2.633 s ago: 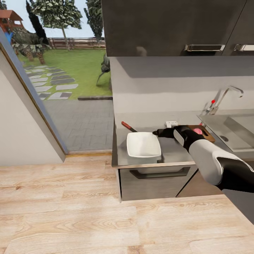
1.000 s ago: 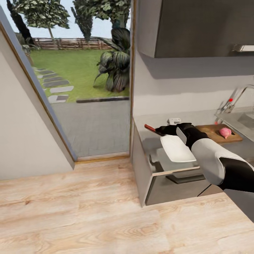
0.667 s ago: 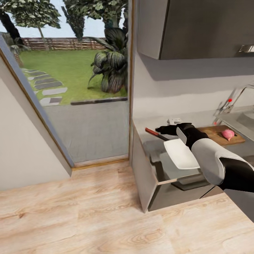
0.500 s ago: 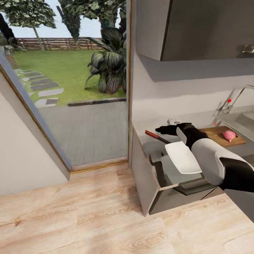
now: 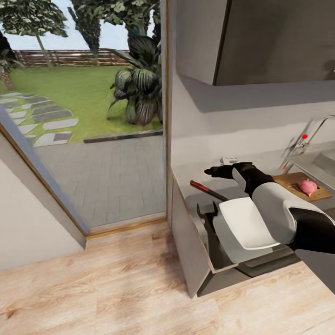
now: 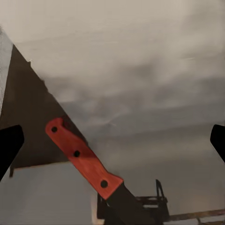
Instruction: In the kitchen, take the Vidalia onion out of the sink, dice it on the chopping board with the paring knife, put the diced onion into the bowl on the countertop, then place both the paring knife and the chopping board into the sink.
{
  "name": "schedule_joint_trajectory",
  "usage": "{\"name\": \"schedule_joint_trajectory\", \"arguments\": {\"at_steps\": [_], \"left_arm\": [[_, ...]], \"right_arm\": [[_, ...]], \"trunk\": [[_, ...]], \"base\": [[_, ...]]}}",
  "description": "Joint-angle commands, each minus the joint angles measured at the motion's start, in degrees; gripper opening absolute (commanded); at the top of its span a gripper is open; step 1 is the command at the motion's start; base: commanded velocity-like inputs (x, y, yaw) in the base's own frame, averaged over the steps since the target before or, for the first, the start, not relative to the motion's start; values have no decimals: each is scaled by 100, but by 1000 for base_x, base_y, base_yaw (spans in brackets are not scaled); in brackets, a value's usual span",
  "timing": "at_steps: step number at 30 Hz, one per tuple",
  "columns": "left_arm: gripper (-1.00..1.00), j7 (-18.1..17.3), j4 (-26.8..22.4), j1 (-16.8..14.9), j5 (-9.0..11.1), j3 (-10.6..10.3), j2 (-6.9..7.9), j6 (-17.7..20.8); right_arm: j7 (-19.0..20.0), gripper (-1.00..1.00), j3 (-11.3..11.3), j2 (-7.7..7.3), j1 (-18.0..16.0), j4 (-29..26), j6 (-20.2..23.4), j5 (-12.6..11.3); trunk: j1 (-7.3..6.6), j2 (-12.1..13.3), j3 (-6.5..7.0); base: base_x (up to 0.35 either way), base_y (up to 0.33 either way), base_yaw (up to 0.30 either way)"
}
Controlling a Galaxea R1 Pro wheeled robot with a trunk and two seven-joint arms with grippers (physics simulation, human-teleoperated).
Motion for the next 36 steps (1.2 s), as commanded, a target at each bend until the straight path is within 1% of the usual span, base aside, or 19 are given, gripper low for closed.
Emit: {"name": "schedule_joint_trajectory", "arguments": {"at_steps": [1, 6, 11, 18, 24, 32, 36], "left_arm": [[100, 52, -9, -2, 36, -41, 11, -15], [100, 52, -1, -2, 34, -41, 15, -20], [100, 52, 17, -2, 37, -41, 16, -23], [100, 52, 28, -2, 38, -41, 16, -24], [100, 52, 29, -2, 38, -41, 16, -24], [100, 52, 29, -2, 38, -41, 16, -23], [100, 52, 34, -2, 38, -35, 16, -21]], "right_arm": [[35, 100, -46, 7, -3, -4, 29, 59], [35, 100, -38, 72, -3, 56, 23, 46], [40, 100, -35, 168, -3, 154, 21, 41], [44, 100, -38, 239, -3, 284, 17, 42], [50, 100, -53, 206, -3, 383, 5, 48], [54, 100, -60, 173, -3, 410, 3, 54], [55, 100, -62, 128, -3, 411, 0, 57]], "trunk": [[4, -11, -9], [4, -11, -9], [4, -11, -9], [4, -11, -9], [4, -11, -9], [4, -11, -9], [4, -11, -9]], "base": [[46, 0, -1], [18, 0, -1], [-6, 6, 0], [-178, 123, 0], [-188, 130, 0], [-28, 19, 0], [4, 3, 0]]}}
